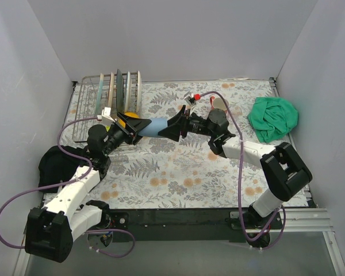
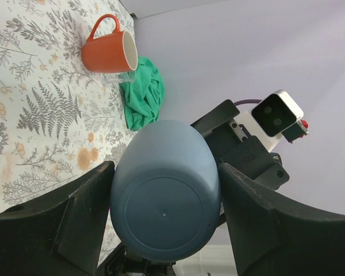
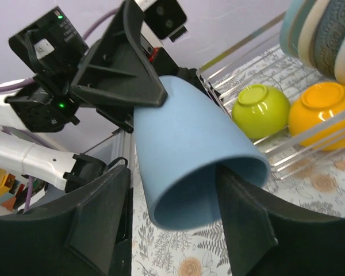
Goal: Unload the mixed dishes from the dish rack
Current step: Place the cup at the center of the board.
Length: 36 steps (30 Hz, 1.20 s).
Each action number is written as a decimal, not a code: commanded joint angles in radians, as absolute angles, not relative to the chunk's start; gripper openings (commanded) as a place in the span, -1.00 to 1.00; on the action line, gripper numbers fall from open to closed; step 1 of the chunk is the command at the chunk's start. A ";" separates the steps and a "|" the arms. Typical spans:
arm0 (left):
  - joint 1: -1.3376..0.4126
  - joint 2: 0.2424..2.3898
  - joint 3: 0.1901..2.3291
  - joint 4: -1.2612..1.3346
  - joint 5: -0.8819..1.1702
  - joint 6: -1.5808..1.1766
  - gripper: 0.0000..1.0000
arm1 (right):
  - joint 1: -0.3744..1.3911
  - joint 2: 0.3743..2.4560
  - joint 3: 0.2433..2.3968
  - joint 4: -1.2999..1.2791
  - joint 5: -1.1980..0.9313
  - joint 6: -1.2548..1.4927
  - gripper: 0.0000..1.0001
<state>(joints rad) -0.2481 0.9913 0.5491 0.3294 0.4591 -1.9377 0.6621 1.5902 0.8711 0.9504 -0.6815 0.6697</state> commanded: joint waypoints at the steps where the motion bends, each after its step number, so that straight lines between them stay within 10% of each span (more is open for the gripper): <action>1: -0.268 0.989 0.516 0.448 0.451 -1.999 -0.21 | 0.686 1.632 0.945 1.058 -0.727 0.658 0.33; 11: -0.276 0.996 0.483 0.473 0.446 -1.982 0.09 | 0.693 1.640 0.946 1.085 -0.767 0.655 -0.97; 17: -0.275 0.973 0.512 0.348 0.396 -1.821 0.94 | 0.684 1.565 0.917 0.936 -0.747 0.555 -0.97; 36: -0.383 0.832 0.789 -0.278 -0.339 -1.118 0.96 | 0.626 1.437 1.276 -0.512 -0.007 -0.142 -0.97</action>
<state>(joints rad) -0.3508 0.8768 0.7685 -0.1677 -0.1093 -1.2819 0.6281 1.3895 1.1355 -0.1234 -0.3206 0.0357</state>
